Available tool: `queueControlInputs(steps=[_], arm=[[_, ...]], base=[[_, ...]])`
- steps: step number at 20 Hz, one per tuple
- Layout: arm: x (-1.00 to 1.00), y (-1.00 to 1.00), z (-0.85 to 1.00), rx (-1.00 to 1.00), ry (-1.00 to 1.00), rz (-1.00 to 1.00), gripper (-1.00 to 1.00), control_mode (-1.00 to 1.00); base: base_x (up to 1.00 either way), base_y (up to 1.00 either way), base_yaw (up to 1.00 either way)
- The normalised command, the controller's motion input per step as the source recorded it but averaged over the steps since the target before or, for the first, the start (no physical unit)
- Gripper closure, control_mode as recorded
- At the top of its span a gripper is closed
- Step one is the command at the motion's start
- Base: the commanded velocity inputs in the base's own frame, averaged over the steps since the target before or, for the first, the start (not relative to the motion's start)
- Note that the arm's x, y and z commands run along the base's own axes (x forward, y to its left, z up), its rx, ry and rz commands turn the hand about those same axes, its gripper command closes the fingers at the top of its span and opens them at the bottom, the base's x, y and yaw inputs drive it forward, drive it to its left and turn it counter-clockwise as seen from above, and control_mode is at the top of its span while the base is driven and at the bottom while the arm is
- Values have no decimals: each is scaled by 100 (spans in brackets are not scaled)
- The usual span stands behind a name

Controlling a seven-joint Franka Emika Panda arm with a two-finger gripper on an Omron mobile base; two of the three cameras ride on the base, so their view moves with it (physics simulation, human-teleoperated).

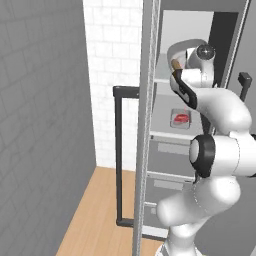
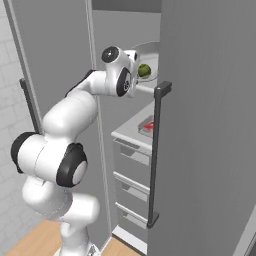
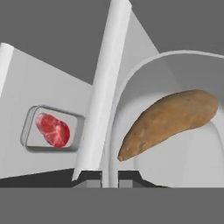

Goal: Take the meat container that has the steak and place it on the second highest rack of the freezer. Then take the vegetable container that has the sweet potato and lime and place it on the highest rack of the freezer.

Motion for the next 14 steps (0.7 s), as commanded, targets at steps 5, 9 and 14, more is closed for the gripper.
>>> queueControlInputs(steps=[5, 9, 14], arm=[[45, -18, -22, 0, 5, 0, 100, -100], [34, -19, -34, 0, 5, 0, 100, -100], [32, -16, -27, 0, 3, 0, 100, -100]], base=[[0, 0, 0], [0, 0, 0], [0, 0, 0]])
